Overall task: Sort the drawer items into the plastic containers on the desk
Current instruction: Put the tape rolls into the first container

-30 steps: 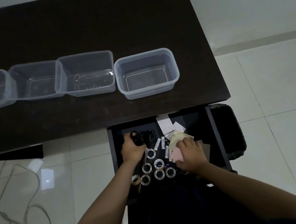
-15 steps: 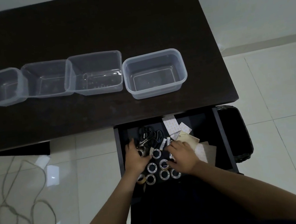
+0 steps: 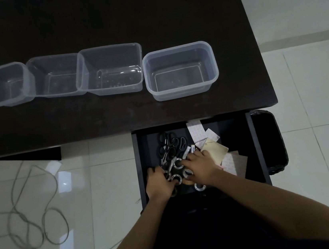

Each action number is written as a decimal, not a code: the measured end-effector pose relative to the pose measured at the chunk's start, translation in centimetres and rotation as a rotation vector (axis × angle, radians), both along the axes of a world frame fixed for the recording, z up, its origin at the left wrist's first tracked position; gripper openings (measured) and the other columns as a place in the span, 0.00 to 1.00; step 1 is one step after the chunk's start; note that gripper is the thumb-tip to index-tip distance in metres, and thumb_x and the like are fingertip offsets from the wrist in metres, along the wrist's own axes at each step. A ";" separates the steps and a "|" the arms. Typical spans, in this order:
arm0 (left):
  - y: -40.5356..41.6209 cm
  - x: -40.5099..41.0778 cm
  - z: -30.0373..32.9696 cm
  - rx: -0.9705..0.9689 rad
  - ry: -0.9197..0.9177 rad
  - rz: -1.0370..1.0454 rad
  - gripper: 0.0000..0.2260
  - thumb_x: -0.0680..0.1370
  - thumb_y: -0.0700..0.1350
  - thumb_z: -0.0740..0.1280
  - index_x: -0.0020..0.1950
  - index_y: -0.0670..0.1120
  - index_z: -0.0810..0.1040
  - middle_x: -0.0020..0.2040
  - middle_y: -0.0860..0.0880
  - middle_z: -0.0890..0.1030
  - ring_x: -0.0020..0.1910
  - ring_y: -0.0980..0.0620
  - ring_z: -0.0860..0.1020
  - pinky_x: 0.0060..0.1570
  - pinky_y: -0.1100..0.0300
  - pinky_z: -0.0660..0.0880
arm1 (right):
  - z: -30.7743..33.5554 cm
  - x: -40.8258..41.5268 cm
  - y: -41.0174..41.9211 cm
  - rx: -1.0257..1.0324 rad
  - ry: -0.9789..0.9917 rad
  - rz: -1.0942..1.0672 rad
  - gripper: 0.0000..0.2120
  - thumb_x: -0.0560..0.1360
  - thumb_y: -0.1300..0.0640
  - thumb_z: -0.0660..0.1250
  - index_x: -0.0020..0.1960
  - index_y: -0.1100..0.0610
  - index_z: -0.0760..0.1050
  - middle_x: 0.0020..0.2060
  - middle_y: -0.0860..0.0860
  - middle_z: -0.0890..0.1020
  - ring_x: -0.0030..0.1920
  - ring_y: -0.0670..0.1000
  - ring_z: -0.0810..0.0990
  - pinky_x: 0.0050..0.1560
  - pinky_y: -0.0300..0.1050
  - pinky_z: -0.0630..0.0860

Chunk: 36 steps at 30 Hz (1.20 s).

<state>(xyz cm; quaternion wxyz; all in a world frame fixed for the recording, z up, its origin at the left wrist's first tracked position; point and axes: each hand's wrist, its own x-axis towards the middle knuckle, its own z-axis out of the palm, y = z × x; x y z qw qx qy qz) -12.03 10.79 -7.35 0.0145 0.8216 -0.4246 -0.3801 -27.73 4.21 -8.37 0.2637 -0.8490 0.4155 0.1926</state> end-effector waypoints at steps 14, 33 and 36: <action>-0.6 -0.1 -0.3 0.059 0.041 0.038 0.21 0.66 0.48 0.77 0.53 0.41 0.75 0.57 0.39 0.74 0.51 0.43 0.77 0.48 0.57 0.74 | -0.4 0.1 0.0 0.031 -0.021 -0.118 0.14 0.72 0.49 0.65 0.56 0.50 0.76 0.54 0.51 0.79 0.60 0.55 0.70 0.60 0.51 0.61; -1.1 0.1 2.1 0.034 0.014 -0.126 0.12 0.67 0.48 0.72 0.41 0.40 0.78 0.57 0.43 0.68 0.46 0.43 0.77 0.45 0.53 0.79 | 1.8 0.2 0.4 0.116 -0.480 -0.700 0.10 0.67 0.62 0.75 0.48 0.62 0.80 0.41 0.56 0.79 0.39 0.50 0.75 0.44 0.41 0.73; -1.1 0.7 3.0 0.021 -0.012 -0.235 0.13 0.68 0.49 0.71 0.44 0.40 0.79 0.58 0.42 0.68 0.51 0.42 0.76 0.49 0.51 0.79 | 3.0 1.3 0.6 0.097 -0.473 -0.757 0.10 0.68 0.64 0.73 0.50 0.62 0.80 0.40 0.54 0.80 0.37 0.48 0.75 0.41 0.32 0.71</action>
